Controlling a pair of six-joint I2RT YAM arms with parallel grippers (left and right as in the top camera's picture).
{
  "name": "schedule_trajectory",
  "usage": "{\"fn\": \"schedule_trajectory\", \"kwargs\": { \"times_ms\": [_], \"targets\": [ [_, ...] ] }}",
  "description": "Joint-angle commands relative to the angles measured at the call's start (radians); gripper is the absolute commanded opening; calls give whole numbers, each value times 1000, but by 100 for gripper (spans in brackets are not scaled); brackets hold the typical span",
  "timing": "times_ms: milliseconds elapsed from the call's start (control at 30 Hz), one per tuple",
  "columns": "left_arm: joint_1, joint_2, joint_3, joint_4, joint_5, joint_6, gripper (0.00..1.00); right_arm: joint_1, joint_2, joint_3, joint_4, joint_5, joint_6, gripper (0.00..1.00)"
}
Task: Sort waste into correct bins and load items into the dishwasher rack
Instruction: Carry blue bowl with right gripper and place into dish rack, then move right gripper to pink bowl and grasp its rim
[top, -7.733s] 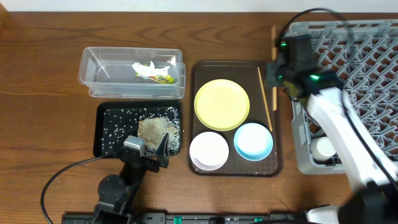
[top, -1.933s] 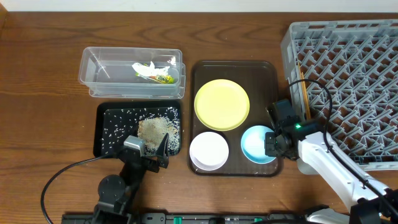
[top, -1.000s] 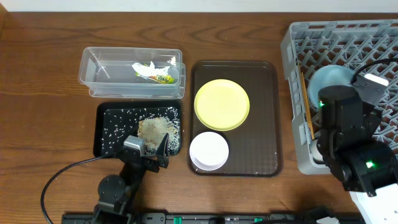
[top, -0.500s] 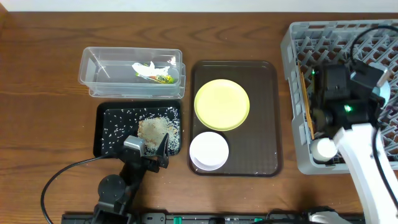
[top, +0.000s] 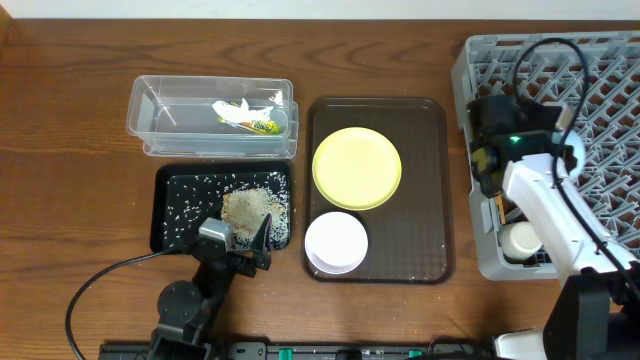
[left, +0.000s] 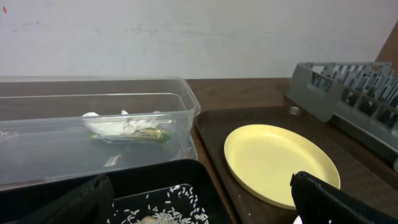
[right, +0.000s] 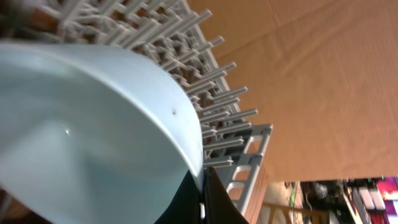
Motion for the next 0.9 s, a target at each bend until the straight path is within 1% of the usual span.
{"fn": "schedule_trajectory", "kwargs": {
  "times_ms": [0, 100, 200, 267, 300, 400, 467, 567, 733, 867],
  "targets": [
    [2, -8, -12, -8, -1, 14, 94, 61, 7, -4, -26, -28, -10, 1],
    [2, -8, -12, -7, -1, 14, 93, 93, 7, -4, -77, -28, 36, 1],
    [2, -8, -12, -8, -1, 14, 93, 114, 7, -4, -152, -39, 140, 1],
    [2, -8, -12, -8, -1, 14, 93, 128, 6, -4, -188, -42, 180, 1],
    [2, -8, -12, -7, -1, 14, 93, 134, 6, -4, -200, -42, 188, 4],
    [2, -8, -12, -7, -1, 14, 93, 161, -2, -3, -233, -45, 199, 23],
    [2, -8, -12, -7, -1, 14, 93, 185, -13, -3, -243, -47, 199, 30],
    [2, -8, -12, -8, -1, 14, 93, 229, -38, -3, -254, -62, 202, 35],
    [2, -8, -12, -7, -1, 14, 93, 323, -98, -3, -253, -157, 219, 44],
    [2, -8, -12, -7, -1, 14, 93, 376, -150, -3, -248, -267, 239, 45]
  ]
}}
